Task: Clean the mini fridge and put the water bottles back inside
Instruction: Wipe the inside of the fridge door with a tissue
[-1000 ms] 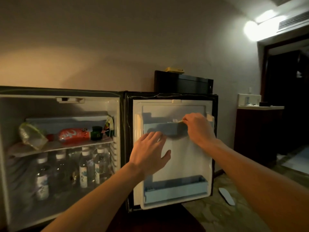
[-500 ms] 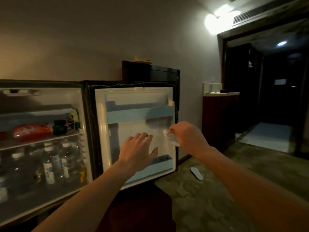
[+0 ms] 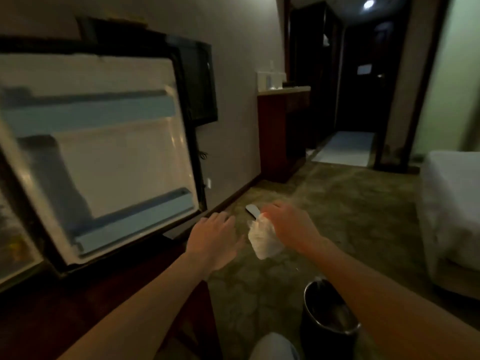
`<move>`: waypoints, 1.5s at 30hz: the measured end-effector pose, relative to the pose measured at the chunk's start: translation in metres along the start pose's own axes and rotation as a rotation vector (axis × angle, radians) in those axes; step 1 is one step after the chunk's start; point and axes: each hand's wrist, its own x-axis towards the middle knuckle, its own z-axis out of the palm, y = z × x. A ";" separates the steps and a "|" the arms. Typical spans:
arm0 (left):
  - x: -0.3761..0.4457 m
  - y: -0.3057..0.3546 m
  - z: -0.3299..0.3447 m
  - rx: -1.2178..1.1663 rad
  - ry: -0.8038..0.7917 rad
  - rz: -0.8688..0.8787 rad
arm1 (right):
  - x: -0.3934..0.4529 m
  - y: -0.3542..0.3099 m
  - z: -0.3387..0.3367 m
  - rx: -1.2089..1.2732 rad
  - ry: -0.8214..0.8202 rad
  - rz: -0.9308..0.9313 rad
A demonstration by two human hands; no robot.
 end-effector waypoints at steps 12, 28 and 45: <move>0.032 0.109 0.175 -0.177 -0.272 0.130 | -0.127 0.150 0.111 0.051 -0.238 0.375; 0.054 0.157 0.384 -0.280 -0.563 0.119 | -0.195 0.278 0.268 0.098 -0.555 0.615; 0.047 0.131 0.331 -0.193 -0.485 0.065 | -0.171 0.211 0.247 0.007 -0.621 0.490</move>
